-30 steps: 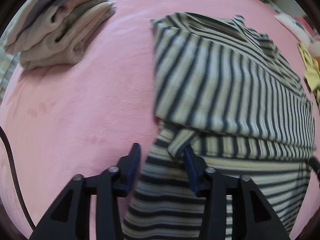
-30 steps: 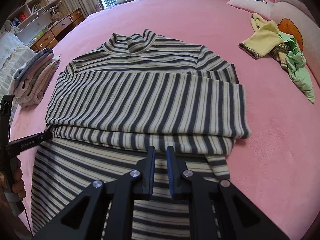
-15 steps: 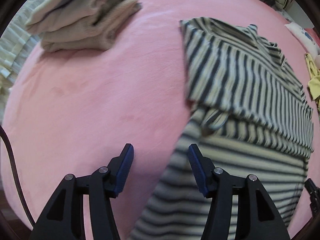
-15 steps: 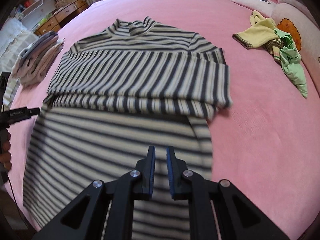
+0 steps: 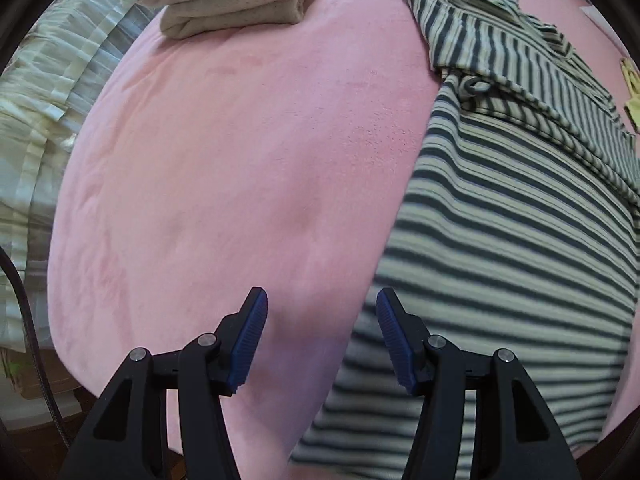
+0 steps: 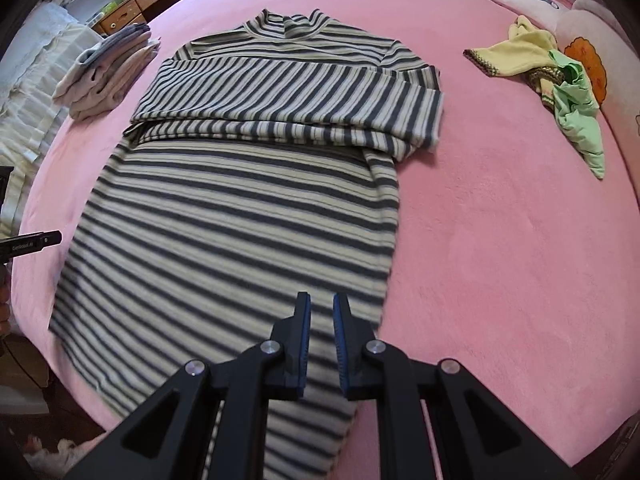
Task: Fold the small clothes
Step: 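Move both tools open toward the hem of the striped shirt, then place both tools at the hem corners and close them on the hem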
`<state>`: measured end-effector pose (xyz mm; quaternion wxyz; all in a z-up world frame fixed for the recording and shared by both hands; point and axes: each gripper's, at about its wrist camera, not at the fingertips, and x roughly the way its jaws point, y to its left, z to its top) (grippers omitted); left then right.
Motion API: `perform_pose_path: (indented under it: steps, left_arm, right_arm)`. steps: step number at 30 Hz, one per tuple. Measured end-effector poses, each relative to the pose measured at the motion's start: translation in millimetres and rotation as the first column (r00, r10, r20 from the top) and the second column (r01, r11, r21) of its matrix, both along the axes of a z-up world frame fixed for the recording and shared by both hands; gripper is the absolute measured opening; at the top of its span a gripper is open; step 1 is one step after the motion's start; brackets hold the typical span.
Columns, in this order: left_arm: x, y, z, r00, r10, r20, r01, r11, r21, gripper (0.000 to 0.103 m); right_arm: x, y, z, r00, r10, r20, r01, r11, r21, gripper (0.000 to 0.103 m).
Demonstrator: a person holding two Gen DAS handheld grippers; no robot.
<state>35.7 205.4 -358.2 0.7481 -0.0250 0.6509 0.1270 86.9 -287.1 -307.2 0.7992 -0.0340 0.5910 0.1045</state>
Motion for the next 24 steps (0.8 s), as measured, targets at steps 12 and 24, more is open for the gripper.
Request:
perform_pose_path:
  steps: [12,24]
  left_arm:
    - [2.5,-17.8,22.3,0.983,-0.171,0.066,0.173,0.985,-0.028,0.072]
    - [-39.3,-3.7,-21.0,0.964,-0.266,-0.016,0.262,0.957,-0.129,0.072]
  right_arm:
    - [-48.5,1.3,29.2,0.994,-0.105,0.037,0.105,0.994,0.013,0.03]
    - [-145.5,-2.5,6.0,0.969,-0.247,0.009,0.247,0.969,-0.015,0.033]
